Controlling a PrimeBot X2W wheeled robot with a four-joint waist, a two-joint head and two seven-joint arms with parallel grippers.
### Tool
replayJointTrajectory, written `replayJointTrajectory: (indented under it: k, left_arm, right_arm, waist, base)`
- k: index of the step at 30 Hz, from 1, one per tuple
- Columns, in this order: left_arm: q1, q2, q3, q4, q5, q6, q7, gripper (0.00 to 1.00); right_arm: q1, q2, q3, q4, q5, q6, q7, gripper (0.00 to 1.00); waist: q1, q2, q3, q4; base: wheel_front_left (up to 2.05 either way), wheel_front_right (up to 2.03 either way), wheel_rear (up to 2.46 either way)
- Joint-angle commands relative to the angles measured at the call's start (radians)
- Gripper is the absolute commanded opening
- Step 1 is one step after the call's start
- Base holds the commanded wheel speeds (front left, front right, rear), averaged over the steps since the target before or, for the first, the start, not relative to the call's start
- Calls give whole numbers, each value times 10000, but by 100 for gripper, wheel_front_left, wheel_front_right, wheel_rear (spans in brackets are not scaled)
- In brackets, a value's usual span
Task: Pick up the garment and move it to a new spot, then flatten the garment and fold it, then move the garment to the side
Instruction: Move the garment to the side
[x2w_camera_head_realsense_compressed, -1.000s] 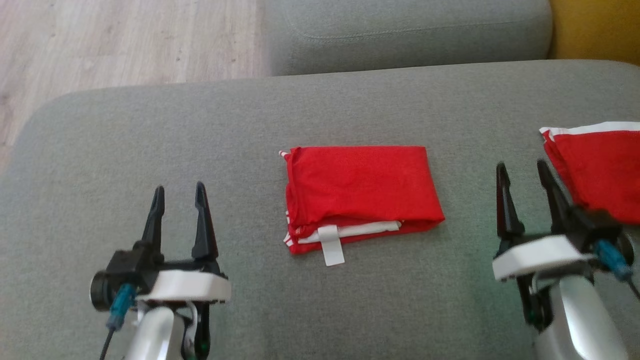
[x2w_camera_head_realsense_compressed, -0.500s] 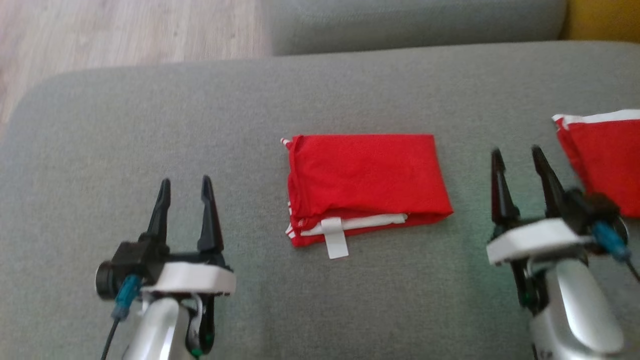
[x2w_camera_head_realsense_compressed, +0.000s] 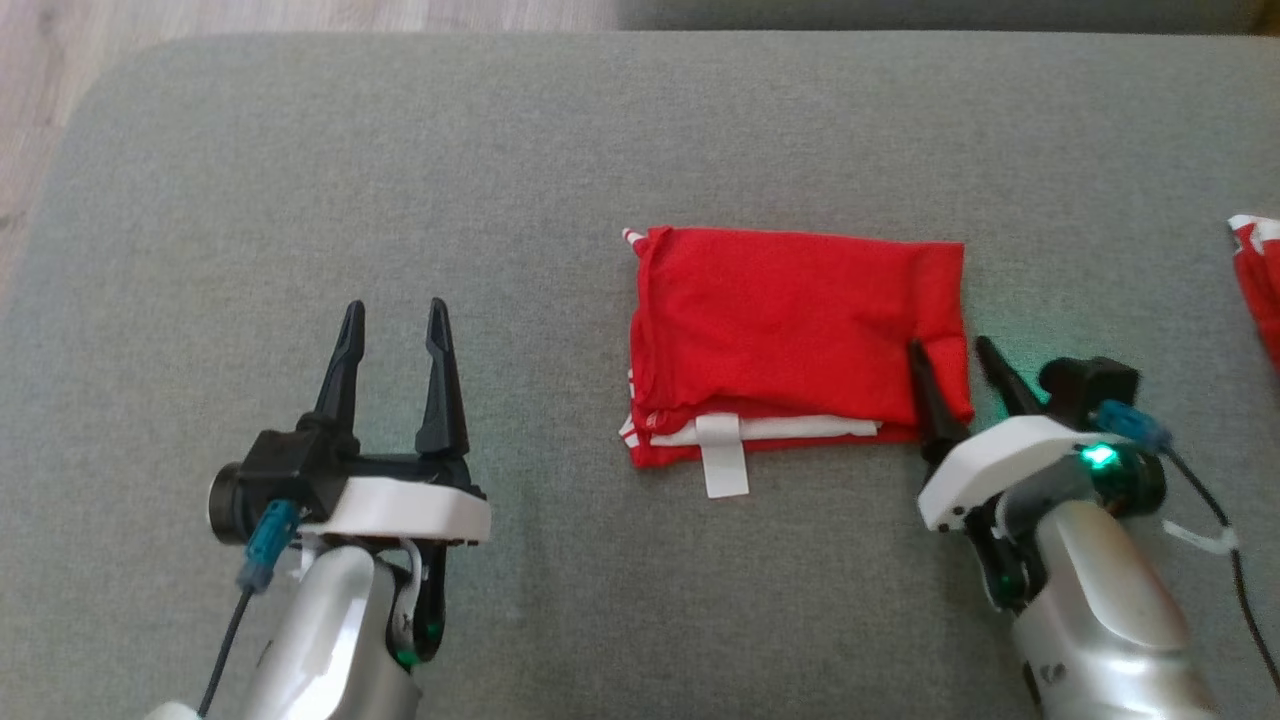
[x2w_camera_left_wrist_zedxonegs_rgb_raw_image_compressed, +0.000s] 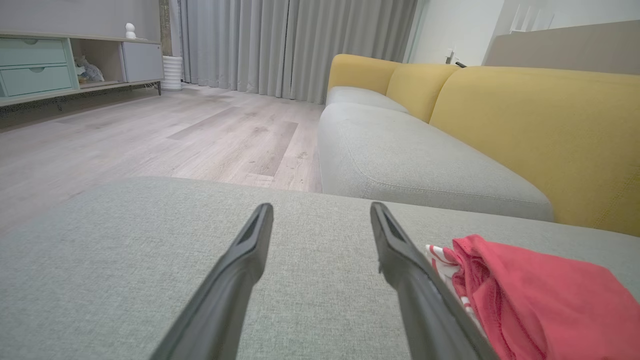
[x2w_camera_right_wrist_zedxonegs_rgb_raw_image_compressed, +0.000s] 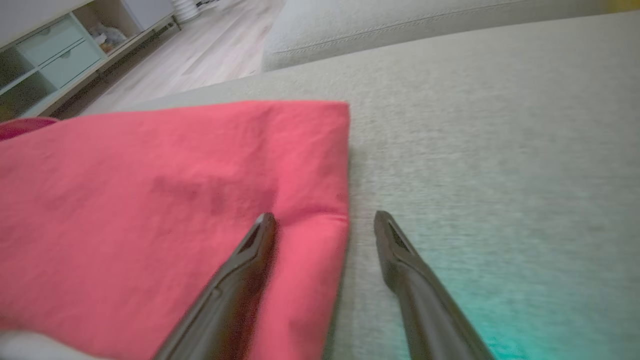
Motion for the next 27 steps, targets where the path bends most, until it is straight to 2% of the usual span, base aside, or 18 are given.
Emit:
replayJointTrajectory:
  k: [1, 6, 7, 8, 15, 20, 24, 27]
  left_arm:
    - [-352, 83, 269, -262, -70, 22, -51, 100]
    - [-429, 83, 224, -181, -42, 12, -51, 100]
    - [-440, 83, 221, -157, -27, 3, -51, 100]
    - [-444, 83, 223, -131, -12, -2, -51, 100]
    - [-315, 83, 197, -23, 128, -53, -51, 100]
    - [-205, 83, 52, -102, 95, -26, -51, 100]
    - [-87, 83, -38, -156, 3, 56, -51, 100]
    - [-2, 83, -56, -146, 40, 75, -51, 100]
  right_arm:
    - [-386, 5, 411, -8, 6, -7, 14, 100]
    - [-743, 5, 808, 935, -414, -7, 142, 100]
    - [-814, 5, 843, 1069, -456, -7, 112, 29]
    - [-883, 5, 869, 1158, -495, -7, 27, 0]
    - [-1212, 5, 680, 1335, -1421, -7, -765, 0]
    - [-1220, -103, 387, 1069, -2285, -7, -873, 0]
    - [-1171, -669, 499, 412, -2984, -7, -595, 0]
    - [-1134, -1365, 740, -280, -3209, -7, -148, 0]
  waist:
    - [-1, 0, 75, 43]
    - [-1, 0, 132, 53]
    - [-1, 0, 118, 46]
    - [-1, 0, 92, 29]
    - [-1, 0, -364, -359]
    - [-1, 0, -674, -701]
    - [-1, 0, -863, -1117]
    - [-1, 0, -887, -1467]
  base:
    - [0, 0, 0]
    - [0, 0, 0]
    - [0, 0, 0]
    - [0, 0, 0]
    - [0, 0, 0]
    - [0, 0, 0]
    - [0, 0, 0]
    - [0, 0, 0]
